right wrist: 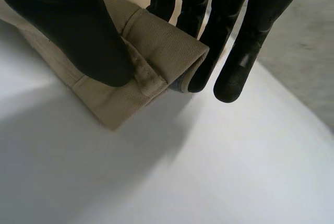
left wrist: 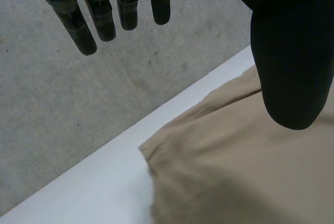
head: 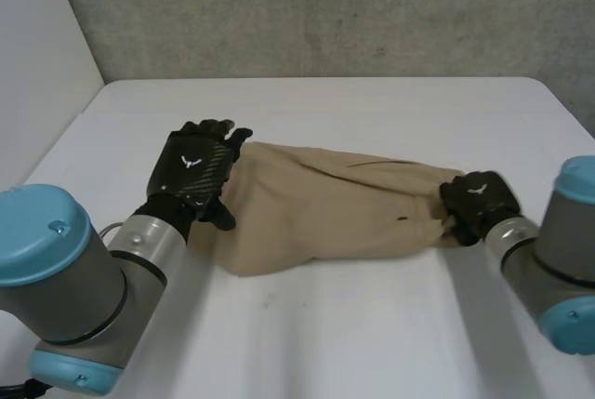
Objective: Fold the shorts.
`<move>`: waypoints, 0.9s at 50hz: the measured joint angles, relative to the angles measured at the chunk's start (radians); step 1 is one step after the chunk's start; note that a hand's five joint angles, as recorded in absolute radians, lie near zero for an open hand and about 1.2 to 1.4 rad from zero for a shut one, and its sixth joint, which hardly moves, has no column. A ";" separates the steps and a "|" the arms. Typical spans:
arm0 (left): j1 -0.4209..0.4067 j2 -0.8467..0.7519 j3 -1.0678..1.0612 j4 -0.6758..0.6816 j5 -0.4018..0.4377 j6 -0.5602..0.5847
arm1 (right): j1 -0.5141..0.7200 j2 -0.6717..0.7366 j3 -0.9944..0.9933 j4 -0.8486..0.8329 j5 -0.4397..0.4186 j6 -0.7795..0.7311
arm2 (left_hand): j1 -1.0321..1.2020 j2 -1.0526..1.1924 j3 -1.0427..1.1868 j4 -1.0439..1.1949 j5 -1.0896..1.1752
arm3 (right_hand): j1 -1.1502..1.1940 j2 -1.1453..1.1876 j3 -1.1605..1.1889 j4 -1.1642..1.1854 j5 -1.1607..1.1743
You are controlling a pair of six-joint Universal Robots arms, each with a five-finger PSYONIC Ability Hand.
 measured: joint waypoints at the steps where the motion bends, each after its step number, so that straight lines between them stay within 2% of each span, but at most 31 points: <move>1: 0.001 0.005 -0.002 0.000 0.000 0.001 | -0.033 -0.035 0.012 0.003 0.006 -0.032 | 0.000 0.000 0.000 0.000 0.000 | 0.019 0.000 0.001 0.004 0.000; 2: 0.001 0.005 -0.002 0.000 0.000 0.001 | -0.033 -0.035 0.012 0.003 0.006 -0.032 | 0.000 0.000 0.000 0.000 0.000 | 0.019 0.000 0.001 0.004 0.000; 7: 0.001 0.022 -0.006 -0.004 -0.001 0.001 | -0.188 -0.156 0.058 0.019 0.013 -0.244 | 0.000 0.000 0.000 0.000 0.000 | 0.039 0.000 0.001 0.004 0.017; 10: 0.001 0.027 -0.006 -0.005 -0.001 0.001 | -0.220 -0.172 0.062 0.021 0.013 -0.306 | 0.000 0.000 0.000 0.000 0.000 | 0.049 0.000 0.001 0.004 0.019; 11: 0.000 0.029 -0.005 -0.006 -0.001 0.001 | -0.237 -0.186 0.061 0.022 0.010 -0.387 | 0.000 0.000 0.000 0.000 0.000 | 0.049 0.000 0.003 0.004 0.019; 13: 0.000 0.031 -0.004 -0.006 -0.002 0.001 | -0.224 -0.194 0.055 0.021 0.006 -0.443 | 0.000 -0.001 0.000 0.000 0.000 | 0.051 0.000 0.006 0.004 0.019; 15: -0.001 0.032 -0.002 -0.006 -0.002 0.000 | -0.195 -0.198 0.043 0.018 -0.001 -0.485 | 0.000 -0.002 0.000 0.000 0.000 | 0.057 0.000 0.006 0.004 0.019; 19: -0.004 0.035 0.008 -0.006 -0.004 -0.002 | -0.057 -0.201 0.002 0.002 -0.032 -0.559 | 0.000 -0.002 0.000 0.000 0.000 | 0.058 0.000 0.021 0.005 0.025; 24: -0.007 0.041 0.020 -0.005 -0.007 -0.012 | 0.136 -0.178 -0.027 -0.036 -0.122 -0.583 | 0.000 -0.002 0.000 0.000 0.000 | 0.058 0.000 0.038 0.005 0.026; 25: -0.008 0.043 0.024 -0.005 -0.008 -0.018 | 0.207 -0.153 -0.033 -0.046 -0.164 -0.592 | 0.000 -0.002 0.000 0.000 0.000 | 0.058 0.000 0.041 0.005 0.026; 28: -0.009 0.046 0.029 -0.006 -0.009 -0.025 | 0.268 -0.125 -0.038 -0.054 -0.199 -0.602 | 0.000 -0.002 0.000 0.000 0.000 | 0.058 0.000 0.042 0.005 0.026; 30: -0.009 0.049 0.039 -0.006 -0.010 -0.041 | 0.364 -0.063 -0.047 -0.059 -0.247 -0.622 | 0.000 -0.002 0.000 0.000 0.000 | -0.080 -0.195 -0.172 -0.207 -0.147; 31: -0.009 0.049 0.042 -0.006 -0.010 -0.044 | 0.375 -0.055 -0.048 -0.059 -0.250 -0.623 | 0.000 -0.002 0.000 0.000 0.000 | -0.080 -0.195 -0.172 -0.207 -0.147; 32: -0.009 0.050 0.046 -0.007 -0.011 -0.048 | 0.394 -0.038 -0.050 -0.060 -0.253 -0.620 | 0.000 -0.002 0.000 0.000 0.000 | -0.289 -0.429 -0.398 -0.418 -0.353; 34: -0.009 0.050 0.054 -0.007 -0.012 -0.055 | 0.408 -0.027 -0.050 -0.061 -0.252 -0.609 | 0.000 -0.002 0.000 0.000 0.000 | -0.528 -0.701 -0.666 -0.688 -0.623; 36: -0.009 0.050 0.068 -0.008 -0.013 -0.063 | 0.417 -0.023 -0.049 -0.066 -0.239 -0.540 | 0.000 -0.002 0.000 0.000 0.000 | -0.651 -0.878 -0.853 -0.887 -0.827; 42: -0.017 0.035 0.124 -0.014 -0.012 -0.071 | 0.313 -0.127 -0.041 -0.070 -0.208 -0.176 | 0.000 -0.002 0.000 0.000 0.000 | -0.705 -0.954 -0.941 -0.957 -0.896; 43: -0.024 0.025 0.148 -0.020 -0.012 -0.072 | 0.269 -0.167 -0.038 -0.067 -0.203 -0.049 | 0.000 -0.002 0.000 0.000 0.000 | -0.705 -0.956 -0.941 -0.958 -0.896; 45: -0.041 0.006 0.180 -0.033 -0.011 -0.072 | 0.214 -0.212 -0.036 -0.056 -0.200 0.107 | 0.000 -0.002 0.000 0.000 0.000 | -0.705 -0.956 -0.941 -0.958 -0.898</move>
